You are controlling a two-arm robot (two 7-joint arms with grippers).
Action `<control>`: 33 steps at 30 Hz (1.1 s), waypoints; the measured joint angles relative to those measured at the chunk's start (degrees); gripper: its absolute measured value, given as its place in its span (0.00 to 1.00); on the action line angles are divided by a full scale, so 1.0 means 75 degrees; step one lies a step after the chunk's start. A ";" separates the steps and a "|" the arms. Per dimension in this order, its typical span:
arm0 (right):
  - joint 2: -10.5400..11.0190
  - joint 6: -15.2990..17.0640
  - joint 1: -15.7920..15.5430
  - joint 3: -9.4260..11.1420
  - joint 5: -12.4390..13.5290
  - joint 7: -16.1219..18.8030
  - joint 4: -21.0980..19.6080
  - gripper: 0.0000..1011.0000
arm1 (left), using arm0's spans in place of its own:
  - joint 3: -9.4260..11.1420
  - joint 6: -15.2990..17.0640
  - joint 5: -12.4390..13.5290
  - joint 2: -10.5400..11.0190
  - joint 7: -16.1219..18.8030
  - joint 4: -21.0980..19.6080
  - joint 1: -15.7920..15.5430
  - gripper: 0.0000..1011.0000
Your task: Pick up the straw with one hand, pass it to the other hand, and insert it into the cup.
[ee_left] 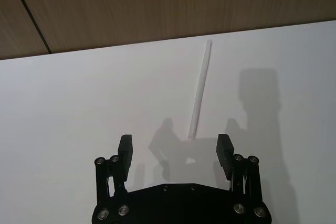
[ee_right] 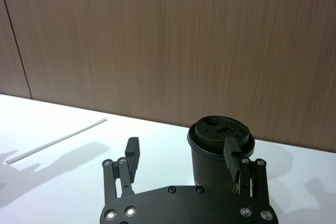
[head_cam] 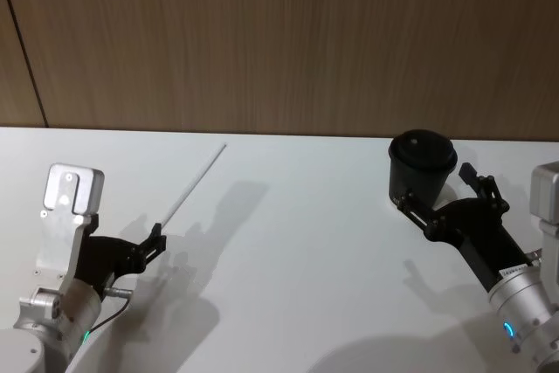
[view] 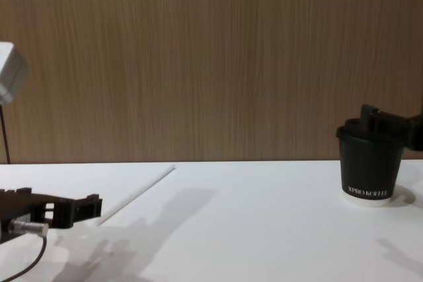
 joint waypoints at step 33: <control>0.0000 0.0000 0.0000 0.0000 0.0000 0.0000 0.0000 0.99 | 0.0222 -0.0321 0.0355 -0.0308 -0.0411 0.0871 -0.0739 0.99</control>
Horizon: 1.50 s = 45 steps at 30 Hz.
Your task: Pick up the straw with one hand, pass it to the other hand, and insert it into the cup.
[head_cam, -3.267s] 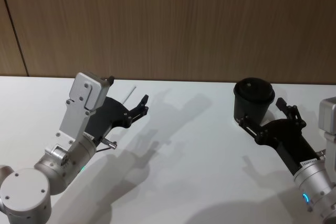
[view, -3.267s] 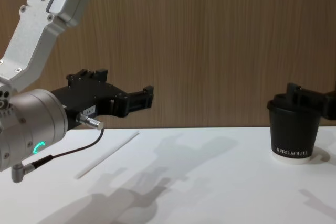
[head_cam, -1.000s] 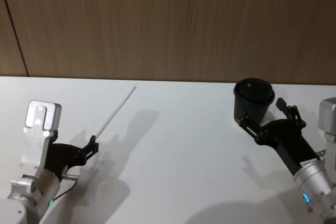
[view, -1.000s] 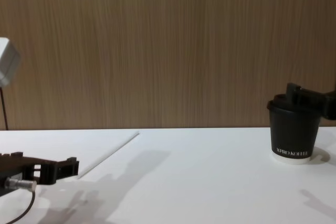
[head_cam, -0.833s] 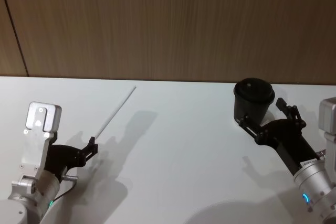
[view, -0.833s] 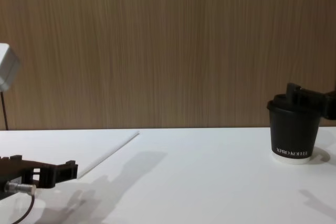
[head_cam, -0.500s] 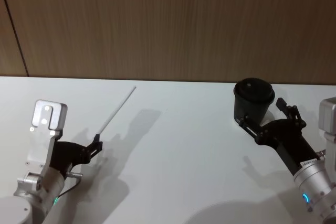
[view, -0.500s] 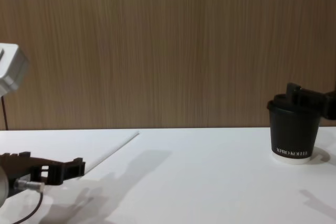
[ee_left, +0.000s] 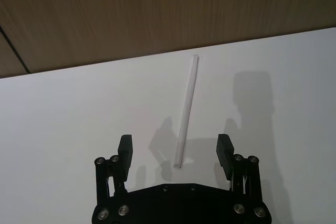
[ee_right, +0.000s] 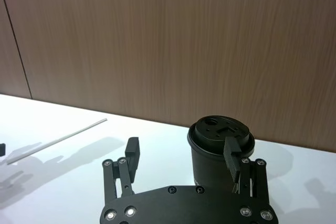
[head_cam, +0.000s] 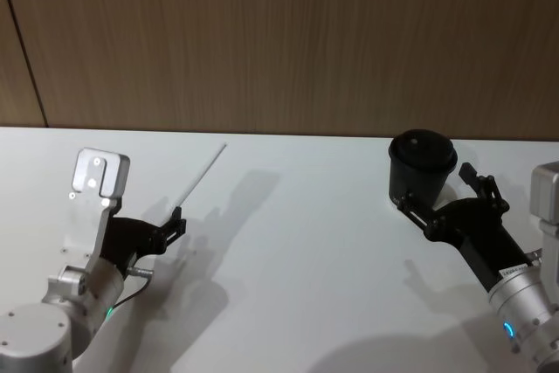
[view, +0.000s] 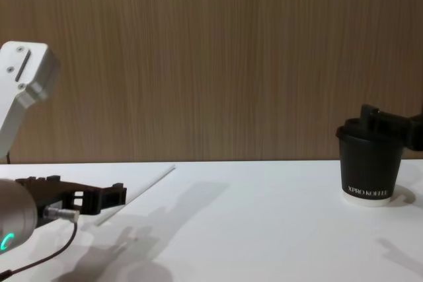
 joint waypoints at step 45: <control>0.0000 0.0000 0.0000 0.0000 0.0000 0.0000 0.0000 0.99 | -0.0021 0.0899 -0.0231 -0.0825 -0.0584 0.1611 -0.1478 0.99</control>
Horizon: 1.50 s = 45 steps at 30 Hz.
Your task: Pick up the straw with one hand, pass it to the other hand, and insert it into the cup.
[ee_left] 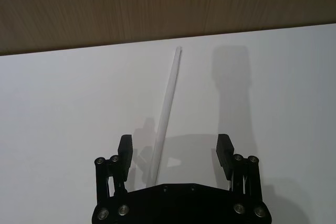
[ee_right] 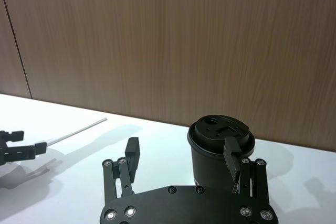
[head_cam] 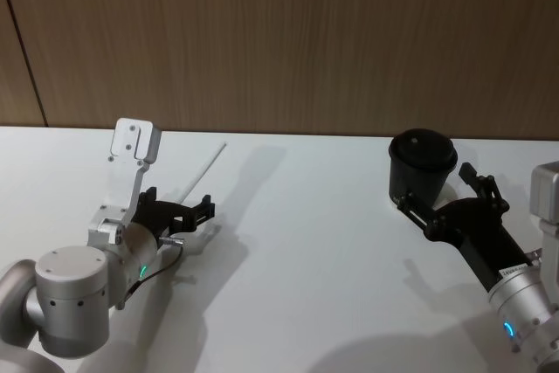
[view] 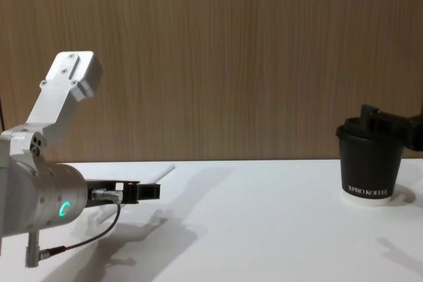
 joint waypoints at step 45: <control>0.0000 0.0000 0.0000 0.0000 0.0000 -0.0001 0.0000 0.99 | -0.0085 0.0051 0.0266 -0.0238 -0.0265 0.0881 -0.0423 0.95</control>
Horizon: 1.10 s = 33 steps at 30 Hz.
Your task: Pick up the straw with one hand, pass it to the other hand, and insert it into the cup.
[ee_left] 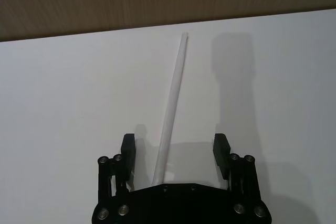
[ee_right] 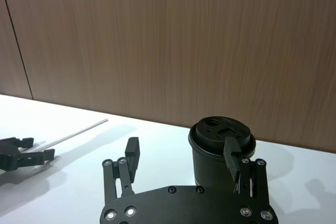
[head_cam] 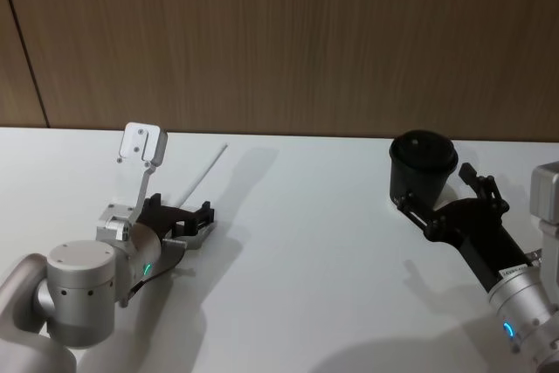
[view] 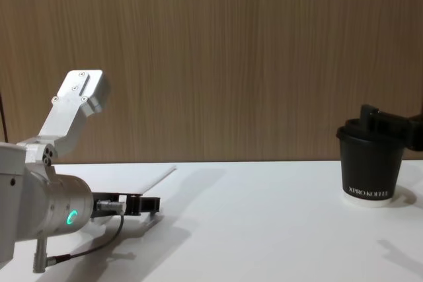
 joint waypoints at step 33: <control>0.0000 0.0000 0.0000 0.0000 0.0000 0.0001 0.0000 0.99 | -0.0061 -0.0038 -0.0021 -0.0069 -0.0027 0.0099 -0.0011 0.68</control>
